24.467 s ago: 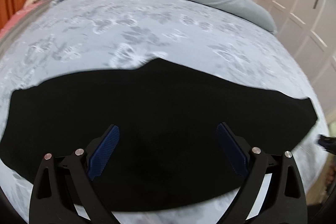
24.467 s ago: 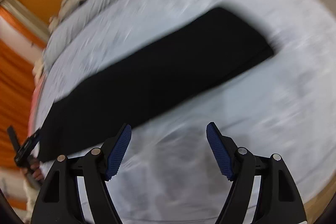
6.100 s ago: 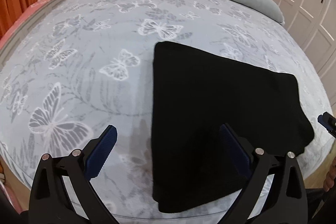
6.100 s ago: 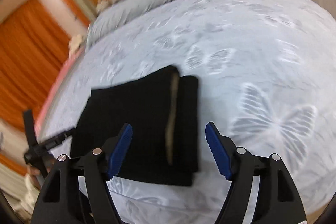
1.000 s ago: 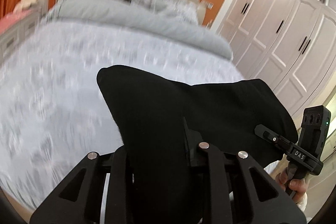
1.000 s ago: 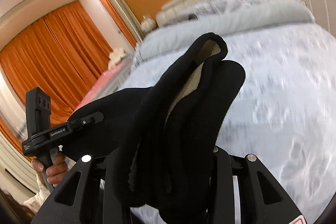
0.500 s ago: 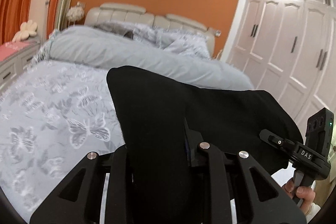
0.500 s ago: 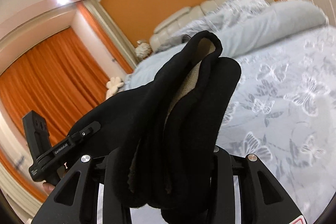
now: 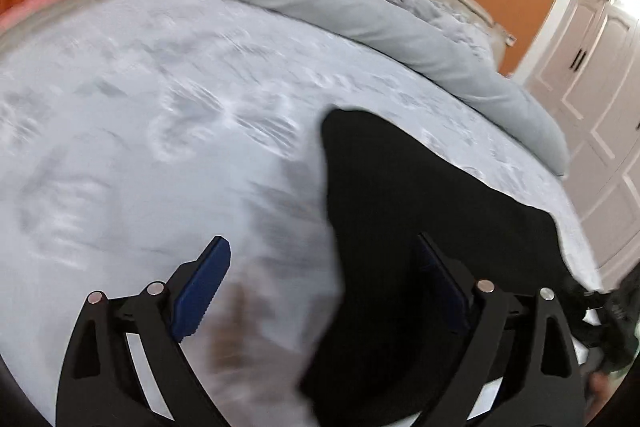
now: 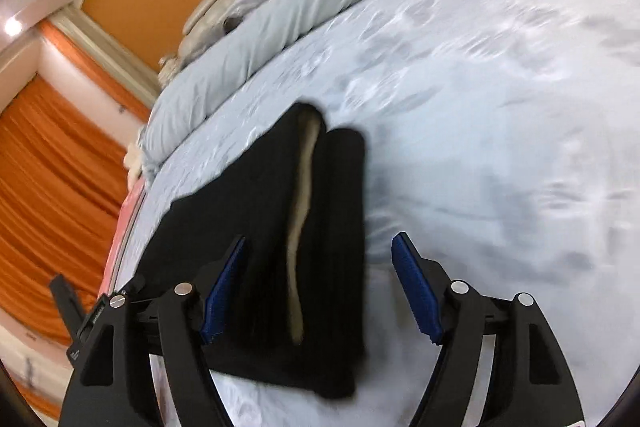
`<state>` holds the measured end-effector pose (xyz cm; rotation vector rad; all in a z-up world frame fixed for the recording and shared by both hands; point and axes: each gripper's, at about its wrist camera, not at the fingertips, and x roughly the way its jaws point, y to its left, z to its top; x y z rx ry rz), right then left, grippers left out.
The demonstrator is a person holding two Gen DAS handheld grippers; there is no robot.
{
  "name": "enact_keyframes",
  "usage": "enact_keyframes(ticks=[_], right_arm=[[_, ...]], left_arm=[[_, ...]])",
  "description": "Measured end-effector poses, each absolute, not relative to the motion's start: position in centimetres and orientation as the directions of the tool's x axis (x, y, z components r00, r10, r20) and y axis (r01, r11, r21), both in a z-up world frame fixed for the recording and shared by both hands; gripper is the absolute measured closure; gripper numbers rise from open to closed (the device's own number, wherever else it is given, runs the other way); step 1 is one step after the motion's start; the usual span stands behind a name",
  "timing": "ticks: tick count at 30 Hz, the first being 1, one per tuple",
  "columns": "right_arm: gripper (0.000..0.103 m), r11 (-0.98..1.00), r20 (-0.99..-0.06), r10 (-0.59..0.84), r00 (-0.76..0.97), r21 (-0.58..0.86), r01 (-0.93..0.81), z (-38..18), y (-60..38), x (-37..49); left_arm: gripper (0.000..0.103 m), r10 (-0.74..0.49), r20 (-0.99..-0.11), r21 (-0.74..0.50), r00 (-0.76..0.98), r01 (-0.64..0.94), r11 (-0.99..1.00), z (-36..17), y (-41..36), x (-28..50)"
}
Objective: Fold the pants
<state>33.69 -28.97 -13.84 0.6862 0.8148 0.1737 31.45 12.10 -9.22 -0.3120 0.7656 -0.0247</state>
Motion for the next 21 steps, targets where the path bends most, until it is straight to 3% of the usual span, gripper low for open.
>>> enact_keyframes(ticks=[4, 6, 12, 21], right_arm=[[0.030, 0.793, -0.638, 0.304, 0.707, 0.581, 0.184, -9.7, -30.6, 29.1], [0.022, 0.821, -0.640, 0.265, 0.722, 0.542, 0.179, -7.2, -30.4, 27.0], [0.018, 0.886, -0.605, 0.229, 0.763, 0.454, 0.094, -2.0, -27.1, 19.8], [0.018, 0.933, -0.557, 0.205, 0.805, 0.360, 0.012, -1.1, -22.3, 12.2]], left_arm=[[0.008, 0.034, -0.648, -0.057, 0.761, -0.093, 0.994, -5.1, 11.9, 26.9], [0.007, 0.074, -0.632, 0.025, 0.772, -0.075, 0.997, -3.2, 11.4, 24.0], [0.005, 0.064, -0.646, 0.033, 0.761, -0.056, 0.998, -0.1, 10.4, 17.8], [0.005, 0.038, -0.636, 0.030, 0.771, -0.025, 0.999, -0.5, 7.5, 9.6]])
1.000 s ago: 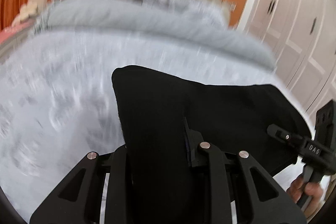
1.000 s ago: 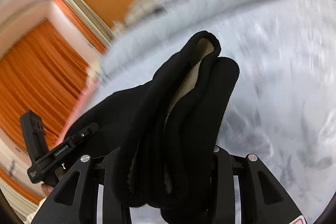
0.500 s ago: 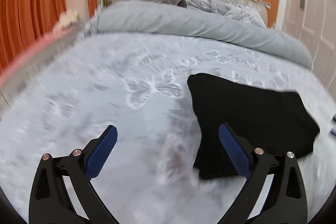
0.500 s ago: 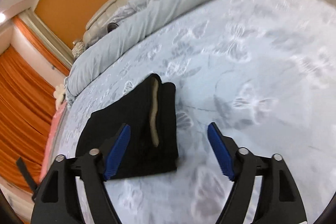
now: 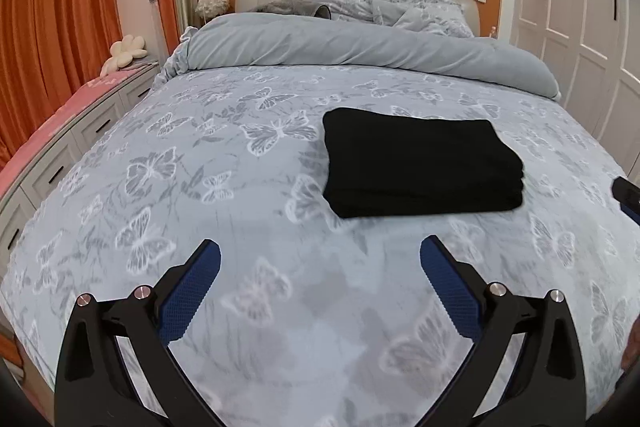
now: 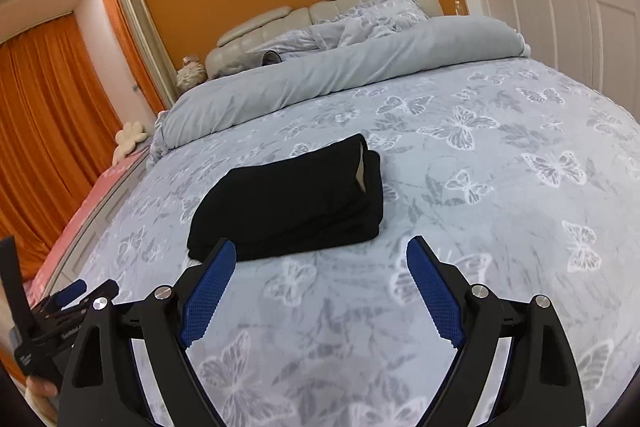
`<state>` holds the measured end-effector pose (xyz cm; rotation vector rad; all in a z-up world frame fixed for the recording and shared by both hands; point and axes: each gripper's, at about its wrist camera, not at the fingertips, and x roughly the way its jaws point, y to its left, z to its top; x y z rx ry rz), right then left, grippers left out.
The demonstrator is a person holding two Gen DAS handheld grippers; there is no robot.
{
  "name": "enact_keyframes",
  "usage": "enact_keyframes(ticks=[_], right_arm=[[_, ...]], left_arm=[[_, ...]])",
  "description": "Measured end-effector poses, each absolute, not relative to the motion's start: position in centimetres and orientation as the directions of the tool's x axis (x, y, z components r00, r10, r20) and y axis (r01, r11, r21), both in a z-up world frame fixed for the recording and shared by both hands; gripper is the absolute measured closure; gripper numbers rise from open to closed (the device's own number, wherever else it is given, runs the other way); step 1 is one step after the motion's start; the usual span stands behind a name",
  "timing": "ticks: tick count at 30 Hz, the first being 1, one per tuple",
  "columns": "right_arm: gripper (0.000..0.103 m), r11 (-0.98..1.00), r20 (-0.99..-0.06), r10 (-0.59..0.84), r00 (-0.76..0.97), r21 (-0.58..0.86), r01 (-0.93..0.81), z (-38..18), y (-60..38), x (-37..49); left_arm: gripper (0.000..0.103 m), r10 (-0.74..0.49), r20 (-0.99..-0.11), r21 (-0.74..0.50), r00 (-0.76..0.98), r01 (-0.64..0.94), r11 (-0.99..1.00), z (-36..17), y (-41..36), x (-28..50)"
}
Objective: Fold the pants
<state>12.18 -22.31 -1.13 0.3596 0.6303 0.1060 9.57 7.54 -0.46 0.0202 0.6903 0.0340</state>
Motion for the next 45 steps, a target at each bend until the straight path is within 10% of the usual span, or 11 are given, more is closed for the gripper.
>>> enact_keyframes(ticks=[16, 21, 28, 40, 45], right_arm=[[0.020, 0.975, -0.677, 0.175, 0.715, 0.220, -0.031, -6.1, -21.1, 20.9], [0.099, 0.969, -0.690, 0.216, 0.691, 0.238, -0.066, -6.4, -20.7, 26.2], [0.103, 0.972, -0.781, 0.205, 0.589, 0.233, -0.029, -13.1, -20.8, 30.8], [0.092, 0.970, -0.742, 0.171, 0.648, 0.241, 0.020, -5.5, -21.1, 21.1], [0.058, 0.956, -0.711, 0.175, 0.681, 0.289, 0.057, -4.7, -21.8, 15.6]], left_arm=[[0.005, 0.059, -0.663, 0.049, 0.746, -0.036, 0.998, -3.7, 7.4, 13.2], [0.005, 0.030, -0.669, 0.025, 0.743, -0.018, 1.000, -3.8, 7.6, 13.9], [0.005, 0.007, -0.716, 0.012, 0.698, 0.002, 1.000, -5.5, 7.1, 15.1], [0.005, -0.042, -0.721, -0.029, 0.692, 0.030, 0.999, -4.9, 6.4, 13.9], [0.005, -0.041, -0.708, -0.006, 0.705, 0.052, 0.999, -4.5, 5.7, 12.0]])
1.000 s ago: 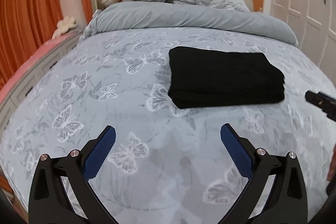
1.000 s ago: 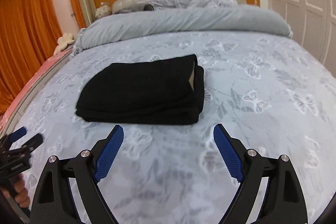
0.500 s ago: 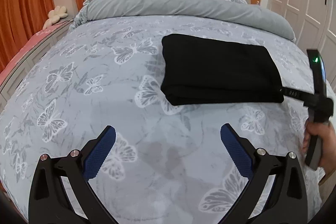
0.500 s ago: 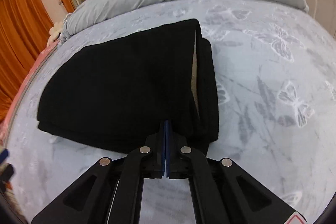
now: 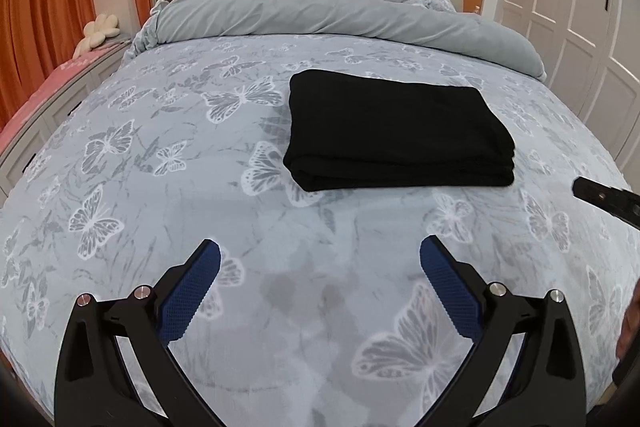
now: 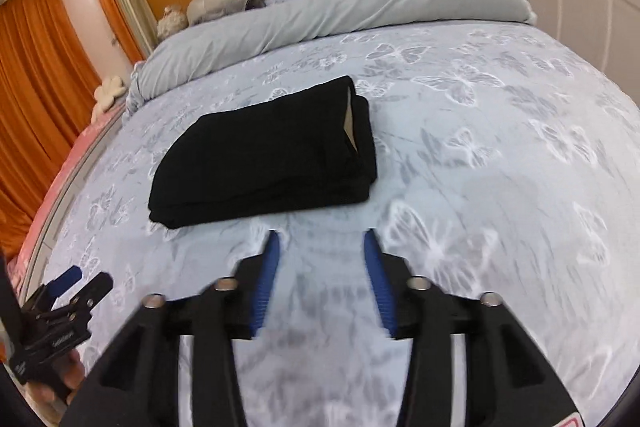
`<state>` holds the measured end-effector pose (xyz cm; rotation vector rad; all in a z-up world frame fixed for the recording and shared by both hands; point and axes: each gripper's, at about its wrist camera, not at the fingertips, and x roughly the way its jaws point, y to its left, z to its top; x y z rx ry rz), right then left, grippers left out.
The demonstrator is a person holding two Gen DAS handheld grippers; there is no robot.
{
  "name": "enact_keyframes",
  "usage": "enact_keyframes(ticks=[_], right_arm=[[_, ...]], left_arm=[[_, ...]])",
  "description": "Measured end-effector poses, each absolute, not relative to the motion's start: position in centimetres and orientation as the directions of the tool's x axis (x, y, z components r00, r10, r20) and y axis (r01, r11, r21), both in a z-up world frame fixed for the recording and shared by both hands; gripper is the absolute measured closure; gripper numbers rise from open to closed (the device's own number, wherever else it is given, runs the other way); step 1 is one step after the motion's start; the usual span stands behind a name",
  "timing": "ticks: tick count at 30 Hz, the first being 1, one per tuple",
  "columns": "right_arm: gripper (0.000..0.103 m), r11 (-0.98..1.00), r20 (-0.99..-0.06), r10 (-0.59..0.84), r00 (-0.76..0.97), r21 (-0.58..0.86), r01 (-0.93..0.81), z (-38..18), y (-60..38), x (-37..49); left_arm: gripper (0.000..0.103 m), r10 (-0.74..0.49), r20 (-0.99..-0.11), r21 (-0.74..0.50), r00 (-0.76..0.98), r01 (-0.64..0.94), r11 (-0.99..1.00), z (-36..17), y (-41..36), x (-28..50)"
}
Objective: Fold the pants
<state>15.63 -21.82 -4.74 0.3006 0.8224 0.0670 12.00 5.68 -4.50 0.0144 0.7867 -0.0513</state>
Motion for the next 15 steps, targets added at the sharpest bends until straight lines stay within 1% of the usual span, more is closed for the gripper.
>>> enact_keyframes(ticks=[4, 6, 8, 13, 15], right_arm=[[0.057, 0.972, -0.715, 0.152, 0.683, 0.233, 0.027, -4.8, -21.0, 13.0], [0.045, 0.977, -0.711, 0.150, 0.687, 0.214, 0.009, -4.8, -20.6, 11.8], [0.039, 0.979, -0.705, 0.149, 0.694, 0.205, -0.002, -4.8, -20.3, 11.1], [0.038, 0.985, -0.704, 0.144, 0.696, 0.168, -0.033, -5.0, -20.1, 10.0], [0.033, 0.987, -0.701, 0.140, 0.699, 0.158, -0.039, -4.9, -20.3, 9.6]], left_arm=[[0.005, -0.028, -0.713, 0.024, 0.701, 0.065, 0.998, -4.6, 5.2, 10.8], [0.005, -0.020, -0.717, 0.034, 0.697, 0.063, 0.997, -4.8, 5.1, 10.2], [0.005, -0.010, -0.716, 0.041, 0.698, 0.056, 0.998, -4.9, 5.1, 9.6], [0.005, 0.007, -0.720, 0.062, 0.694, 0.055, 0.997, -5.0, 4.6, 8.2], [0.005, -0.006, -0.726, 0.065, 0.687, 0.077, 0.995, -5.1, 4.2, 7.5]])
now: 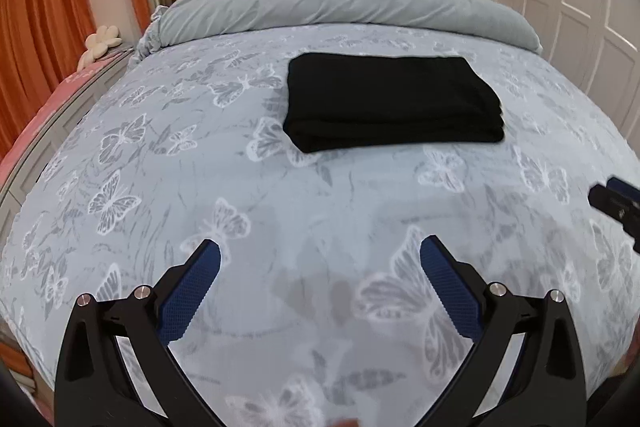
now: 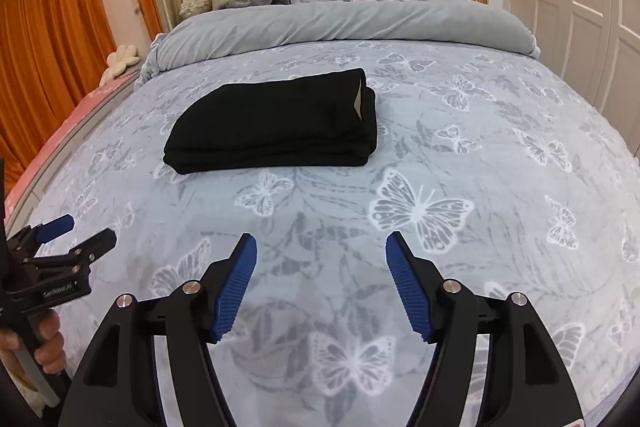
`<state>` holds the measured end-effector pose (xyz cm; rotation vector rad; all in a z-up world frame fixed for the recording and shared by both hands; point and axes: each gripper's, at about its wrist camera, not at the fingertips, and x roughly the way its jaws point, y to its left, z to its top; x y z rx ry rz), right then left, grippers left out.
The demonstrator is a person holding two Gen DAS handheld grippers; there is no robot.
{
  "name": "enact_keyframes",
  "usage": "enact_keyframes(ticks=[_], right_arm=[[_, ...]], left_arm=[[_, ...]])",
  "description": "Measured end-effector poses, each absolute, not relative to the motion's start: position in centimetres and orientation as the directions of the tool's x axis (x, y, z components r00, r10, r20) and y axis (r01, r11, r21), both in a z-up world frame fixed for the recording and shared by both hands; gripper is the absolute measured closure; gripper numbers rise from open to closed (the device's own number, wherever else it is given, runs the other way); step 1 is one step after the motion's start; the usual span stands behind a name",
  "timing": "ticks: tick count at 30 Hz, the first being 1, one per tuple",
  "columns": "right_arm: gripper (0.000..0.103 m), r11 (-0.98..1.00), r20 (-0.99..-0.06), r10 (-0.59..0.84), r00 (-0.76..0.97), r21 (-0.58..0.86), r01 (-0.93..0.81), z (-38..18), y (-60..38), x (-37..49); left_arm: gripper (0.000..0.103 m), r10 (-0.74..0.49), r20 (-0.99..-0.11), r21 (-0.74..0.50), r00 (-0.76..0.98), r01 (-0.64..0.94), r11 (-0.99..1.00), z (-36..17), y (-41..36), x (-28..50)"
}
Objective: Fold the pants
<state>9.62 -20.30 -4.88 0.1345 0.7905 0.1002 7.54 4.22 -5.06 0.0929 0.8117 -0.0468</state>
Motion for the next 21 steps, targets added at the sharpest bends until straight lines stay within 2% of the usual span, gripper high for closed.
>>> enact_keyframes(ticks=[2, 11, 21], right_arm=[[0.030, 0.988, -0.696, 0.131, 0.706, 0.151, -0.035, -5.0, -20.7, 9.4], [0.030, 0.983, -0.742, 0.161, 0.651, 0.181, -0.036, -6.8, -20.0, 10.7], [0.030, 0.974, -0.712, 0.191, 0.676, 0.224, -0.040, -5.5, -18.1, 11.3]], left_arm=[[0.005, -0.019, -0.722, 0.067, 0.691, 0.098, 0.993, -5.1, 3.9, 7.1], [0.005, -0.016, -0.735, 0.050, 0.678, 0.077, 0.996, -5.5, 3.4, 8.8], [0.005, 0.020, -0.709, 0.074, 0.705, 0.047, 0.996, -5.2, 1.6, 9.9]])
